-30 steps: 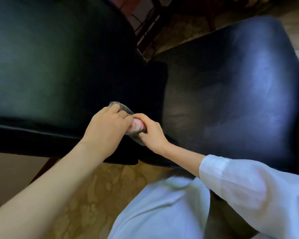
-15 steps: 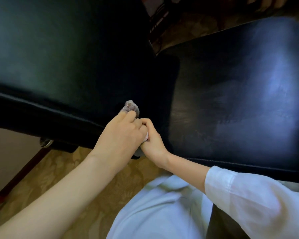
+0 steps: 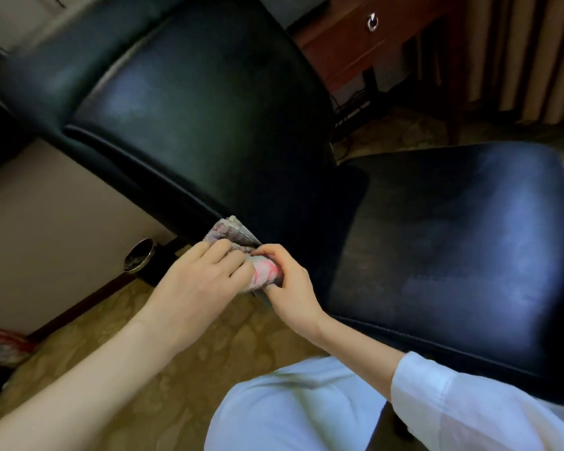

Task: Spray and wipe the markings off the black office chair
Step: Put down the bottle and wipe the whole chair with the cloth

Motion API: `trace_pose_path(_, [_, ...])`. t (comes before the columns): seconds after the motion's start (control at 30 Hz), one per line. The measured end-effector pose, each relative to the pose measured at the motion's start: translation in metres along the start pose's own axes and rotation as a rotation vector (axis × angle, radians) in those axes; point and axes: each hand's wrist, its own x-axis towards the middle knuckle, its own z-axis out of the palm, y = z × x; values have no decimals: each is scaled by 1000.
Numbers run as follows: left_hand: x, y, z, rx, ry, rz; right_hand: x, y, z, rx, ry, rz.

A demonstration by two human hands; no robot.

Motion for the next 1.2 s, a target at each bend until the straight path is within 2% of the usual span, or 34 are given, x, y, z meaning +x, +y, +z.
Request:
trace_pose_path(0.17, [-10, -25, -40, 25, 140, -237, 28, -65, -12, -221, 10, -218])
trace_pose_path(0.47, [-14, -108, -98, 69, 424, -603, 106, -201, 2, -440, 1, -571])
trace_pose_path(0.73, [-22, -197, -131, 45, 500, -818, 170, -292, 44, -572, -4, -725])
trace_pose_path(0.83, [-23, -222, -127, -70, 488, -1008, 191, -313, 65, -684, -56, -743])
trace_pose_path(0.9, [-25, -232, -119, -237, 398, -1082, 204, -315, 74, -783, -151, -740])
trace_pose_path(1.0, [-30, -231, -106, -583, 307, -1058, 210, -301, 81, -844, -275, -719])
trace_pose_path(1.2, [-37, -234, -104, -663, 323, -1014, 208, -299, 75, -802, -294, -718])
